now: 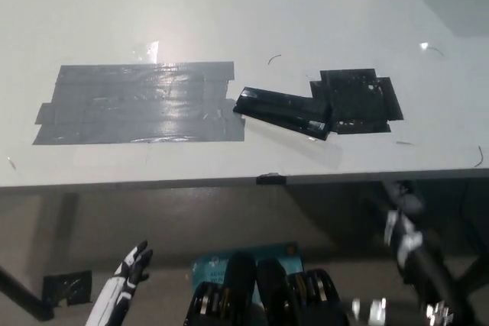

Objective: A person hands a stapler to the robot and the robot grabs it with its right hand and places it on the desk infront of it

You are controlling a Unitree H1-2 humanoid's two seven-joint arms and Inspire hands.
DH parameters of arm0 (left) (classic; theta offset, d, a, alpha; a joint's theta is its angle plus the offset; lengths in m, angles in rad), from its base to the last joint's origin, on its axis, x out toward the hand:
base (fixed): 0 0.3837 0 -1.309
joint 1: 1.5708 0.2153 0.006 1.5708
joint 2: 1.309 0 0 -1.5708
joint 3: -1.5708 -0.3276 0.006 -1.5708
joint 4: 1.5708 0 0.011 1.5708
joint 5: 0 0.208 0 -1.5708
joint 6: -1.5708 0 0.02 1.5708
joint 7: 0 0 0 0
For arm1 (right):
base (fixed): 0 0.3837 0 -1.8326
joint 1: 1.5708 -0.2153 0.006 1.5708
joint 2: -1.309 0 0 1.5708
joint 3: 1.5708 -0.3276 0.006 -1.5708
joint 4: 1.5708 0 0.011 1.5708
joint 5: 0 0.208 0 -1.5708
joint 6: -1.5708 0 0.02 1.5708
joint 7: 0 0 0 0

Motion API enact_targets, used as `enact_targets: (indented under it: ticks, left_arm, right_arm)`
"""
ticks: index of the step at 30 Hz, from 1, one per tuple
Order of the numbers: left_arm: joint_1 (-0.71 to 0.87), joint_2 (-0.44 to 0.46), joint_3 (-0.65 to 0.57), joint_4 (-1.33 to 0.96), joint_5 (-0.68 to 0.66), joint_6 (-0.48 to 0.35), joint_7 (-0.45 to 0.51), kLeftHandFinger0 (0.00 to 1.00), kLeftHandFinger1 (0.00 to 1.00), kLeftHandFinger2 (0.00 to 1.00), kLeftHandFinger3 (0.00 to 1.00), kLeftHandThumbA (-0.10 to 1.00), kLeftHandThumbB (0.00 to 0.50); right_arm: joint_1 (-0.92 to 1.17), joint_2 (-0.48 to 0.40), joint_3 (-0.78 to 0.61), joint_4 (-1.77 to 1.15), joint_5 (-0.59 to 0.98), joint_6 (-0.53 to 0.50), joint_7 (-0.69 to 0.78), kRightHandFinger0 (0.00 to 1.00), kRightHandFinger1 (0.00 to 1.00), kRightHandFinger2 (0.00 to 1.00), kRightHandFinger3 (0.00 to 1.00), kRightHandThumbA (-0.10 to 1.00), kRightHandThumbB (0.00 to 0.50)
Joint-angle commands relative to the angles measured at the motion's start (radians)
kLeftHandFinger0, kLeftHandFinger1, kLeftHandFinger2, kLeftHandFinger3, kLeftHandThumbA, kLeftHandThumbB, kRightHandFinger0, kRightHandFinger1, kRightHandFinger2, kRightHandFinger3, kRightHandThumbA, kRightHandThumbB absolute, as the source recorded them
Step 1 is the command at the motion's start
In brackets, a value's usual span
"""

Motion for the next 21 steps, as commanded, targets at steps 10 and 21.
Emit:
enact_targets:
  ticks: [10, 21]
  left_arm:
    - [0.038, -0.025, -0.05, 0.004, 0.007, -0.074, -0.006, 0.94, 1.0, 1.0, 1.0, 1.0, 0.5]
    - [0.046, -0.019, -0.042, -0.013, 0.005, -0.071, -0.005, 0.93, 1.0, 1.0, 1.0, 1.0, 0.5]
  right_arm:
    - [0.046, 0.016, -0.03, 0.368, -0.06, -0.322, -0.186, 1.0, 1.0, 1.0, 1.0, 1.0, 0.369]
    - [0.035, -0.007, 0.013, 0.378, -0.075, -0.313, -0.201, 1.0, 1.0, 1.0, 1.0, 1.0, 0.353]
